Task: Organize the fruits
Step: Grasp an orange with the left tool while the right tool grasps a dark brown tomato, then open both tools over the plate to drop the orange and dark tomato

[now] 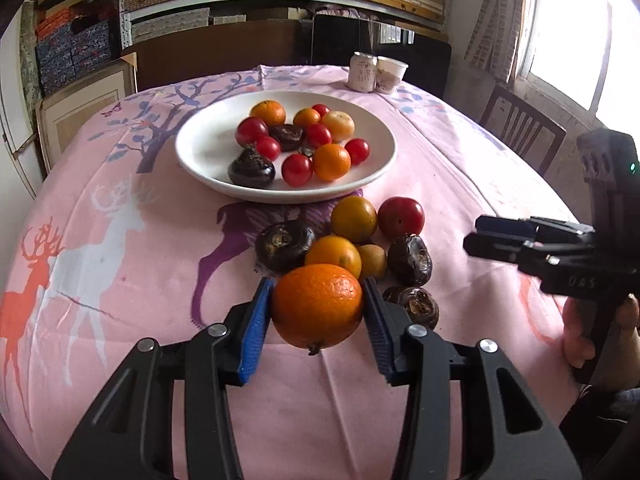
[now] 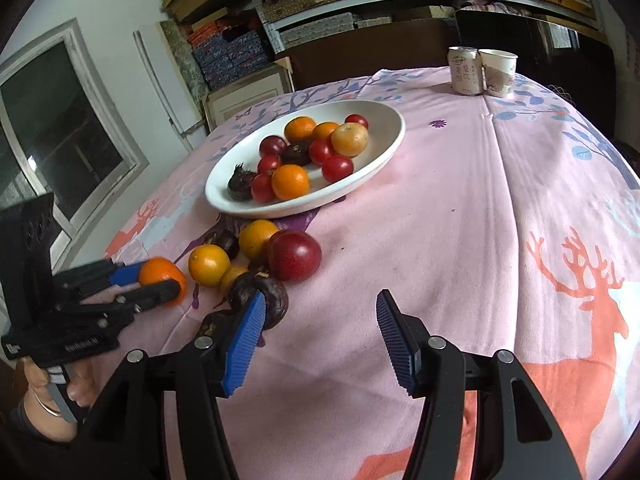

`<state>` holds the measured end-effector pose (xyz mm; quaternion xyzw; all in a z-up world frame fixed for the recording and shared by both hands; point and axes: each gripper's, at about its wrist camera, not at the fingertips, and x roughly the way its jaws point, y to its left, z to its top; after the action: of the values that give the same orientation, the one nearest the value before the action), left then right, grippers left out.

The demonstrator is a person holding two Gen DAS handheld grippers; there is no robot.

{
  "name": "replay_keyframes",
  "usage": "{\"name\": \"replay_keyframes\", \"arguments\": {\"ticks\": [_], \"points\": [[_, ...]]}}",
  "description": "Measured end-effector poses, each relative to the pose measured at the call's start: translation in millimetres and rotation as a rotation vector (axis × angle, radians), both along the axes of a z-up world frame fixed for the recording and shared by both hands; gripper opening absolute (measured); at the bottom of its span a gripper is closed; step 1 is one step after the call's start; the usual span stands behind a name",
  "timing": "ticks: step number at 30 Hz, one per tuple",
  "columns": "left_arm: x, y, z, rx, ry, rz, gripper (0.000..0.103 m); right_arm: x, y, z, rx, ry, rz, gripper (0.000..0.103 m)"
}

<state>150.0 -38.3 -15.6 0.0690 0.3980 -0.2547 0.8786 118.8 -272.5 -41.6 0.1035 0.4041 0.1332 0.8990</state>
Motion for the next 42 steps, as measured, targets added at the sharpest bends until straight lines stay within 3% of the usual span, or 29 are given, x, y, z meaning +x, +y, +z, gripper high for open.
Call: {"name": "replay_keyframes", "arguments": {"ticks": [6, 8, 12, 14, 19, 22, 25, 31, 37, 39, 40, 42], "points": [[-15, 25, 23, -0.007, -0.042, 0.03, 0.044, -24, 64, -2, -0.093, 0.032, 0.201, 0.054], [-14, 29, 24, -0.009, -0.046, 0.043, 0.044, -26, 78, -2, -0.115, 0.028, 0.222, 0.054], [-11, 35, 21, -0.03, -0.026, 0.056, 0.044, -11, 88, -6, -0.126, 0.062, 0.197, 0.054], [-11, 36, 19, -0.031, -0.027, 0.06, 0.044, -3, 91, -8, -0.136, 0.079, 0.178, 0.045], [-11, 39, 15, -0.035, -0.017, 0.064, 0.044, 1, 92, -10, -0.128, 0.084, 0.164, 0.044], [-9, 42, 15, -0.039, -0.013, 0.066, 0.044, -4, 78, -5, -0.046, 0.09, 0.164, 0.044], [-1, 41, 23, -0.058, -0.02, 0.06, 0.044, -5, 55, 18, 0.033, 0.033, 0.135, 0.044], [60, 14, 39, -0.046, -0.021, 0.051, 0.044, 61, 8, 64, 0.062, -0.023, 0.009, 0.044], [141, -9, 25, -0.005, 0.012, 0.115, 0.044, 136, -4, 65, 0.089, 0.02, -0.054, 0.044], [157, -15, 15, 0.015, 0.044, 0.112, 0.046, 150, -3, 63, 0.078, 0.023, -0.071, 0.049], [163, -16, 12, 0.024, 0.055, 0.125, 0.049, 155, -2, 63, 0.071, 0.024, -0.08, 0.065], [167, -8, 16, -0.007, 0.057, 0.168, 0.072, 158, -3, 67, 0.06, 0.007, -0.102, 0.071]]}}
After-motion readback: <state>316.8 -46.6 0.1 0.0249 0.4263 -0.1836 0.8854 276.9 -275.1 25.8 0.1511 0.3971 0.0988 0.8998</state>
